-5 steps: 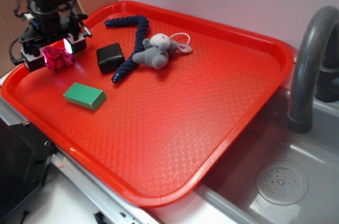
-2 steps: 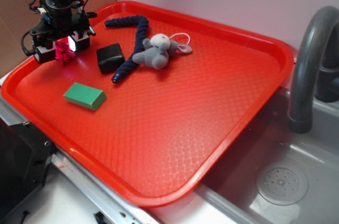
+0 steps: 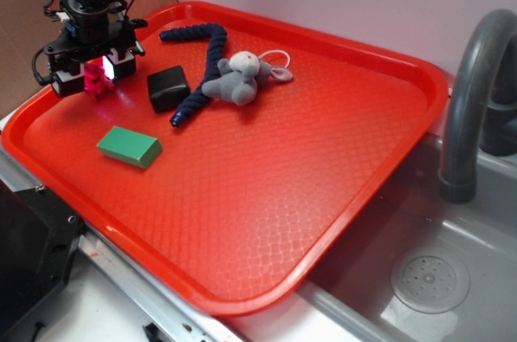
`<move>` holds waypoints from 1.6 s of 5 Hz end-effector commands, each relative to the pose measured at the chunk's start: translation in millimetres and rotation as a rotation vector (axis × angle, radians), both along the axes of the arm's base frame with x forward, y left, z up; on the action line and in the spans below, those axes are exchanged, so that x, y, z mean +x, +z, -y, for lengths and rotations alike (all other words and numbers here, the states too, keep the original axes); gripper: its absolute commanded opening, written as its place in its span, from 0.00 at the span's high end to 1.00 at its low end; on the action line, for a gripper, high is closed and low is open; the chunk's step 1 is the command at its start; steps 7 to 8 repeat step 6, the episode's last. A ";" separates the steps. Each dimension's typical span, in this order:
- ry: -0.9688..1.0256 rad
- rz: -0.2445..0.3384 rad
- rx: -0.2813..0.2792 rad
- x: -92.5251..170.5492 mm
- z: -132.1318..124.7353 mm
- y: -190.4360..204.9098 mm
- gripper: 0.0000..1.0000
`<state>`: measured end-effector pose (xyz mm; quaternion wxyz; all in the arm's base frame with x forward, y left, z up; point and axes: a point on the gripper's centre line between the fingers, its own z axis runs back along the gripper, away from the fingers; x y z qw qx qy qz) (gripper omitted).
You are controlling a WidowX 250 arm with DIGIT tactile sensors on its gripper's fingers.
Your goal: Grab the red paper.
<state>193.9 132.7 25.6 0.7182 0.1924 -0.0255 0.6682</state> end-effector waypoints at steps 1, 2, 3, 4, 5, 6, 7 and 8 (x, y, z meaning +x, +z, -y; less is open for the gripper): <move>-0.288 0.352 -0.261 6.8 31.0 103.7 1.00; -0.511 0.400 -0.513 12.5 66.1 156.4 1.00; -0.772 0.387 -0.528 3.6 106.1 189.6 1.00; -1.033 0.376 -0.538 -20.3 136.3 215.8 1.00; -1.140 0.331 -0.566 -19.1 130.0 206.5 1.00; -1.117 0.315 -0.549 -17.2 125.6 201.8 1.00; -1.117 0.315 -0.549 -17.2 125.6 201.8 1.00; -1.117 0.315 -0.549 -17.2 125.6 201.8 1.00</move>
